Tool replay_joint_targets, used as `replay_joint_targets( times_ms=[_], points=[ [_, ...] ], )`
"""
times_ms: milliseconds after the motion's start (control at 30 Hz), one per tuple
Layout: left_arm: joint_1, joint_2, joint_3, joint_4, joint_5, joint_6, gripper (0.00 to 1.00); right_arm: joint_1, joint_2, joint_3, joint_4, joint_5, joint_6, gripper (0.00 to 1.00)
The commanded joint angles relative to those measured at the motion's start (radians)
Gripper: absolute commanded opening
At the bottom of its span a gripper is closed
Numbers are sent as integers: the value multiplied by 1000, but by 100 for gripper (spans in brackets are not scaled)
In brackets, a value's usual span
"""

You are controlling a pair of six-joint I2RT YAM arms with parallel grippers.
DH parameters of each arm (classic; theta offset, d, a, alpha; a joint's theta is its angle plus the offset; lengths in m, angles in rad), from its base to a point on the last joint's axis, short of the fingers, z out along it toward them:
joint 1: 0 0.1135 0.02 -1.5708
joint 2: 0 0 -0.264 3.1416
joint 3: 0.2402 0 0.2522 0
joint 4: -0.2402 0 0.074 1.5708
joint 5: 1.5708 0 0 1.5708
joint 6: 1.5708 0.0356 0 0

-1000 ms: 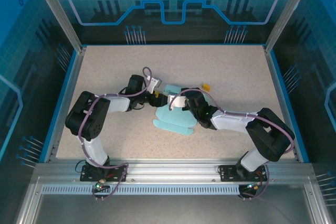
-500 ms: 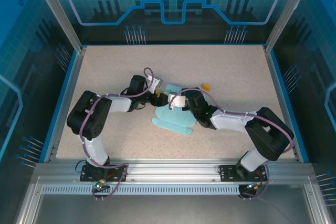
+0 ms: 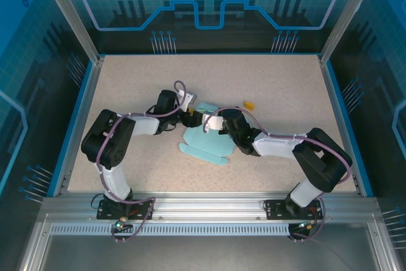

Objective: Fold the paper box

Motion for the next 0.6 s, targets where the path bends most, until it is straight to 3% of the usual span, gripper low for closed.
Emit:
replay_joint_targets(
  times_ms=[0, 233, 567],
  points=[
    [-5, 16, 24, -25, -63, 29, 69, 1, 2, -1, -57, -42, 12, 0],
    [-11, 23, 4, -23, -235, -1, 54, -7, -10, 19, -70, -55, 17, 0],
    [-28, 43, -8, 22, -286, -7, 44, -7, 1, 31, -102, -70, 49, 0]
  ],
)
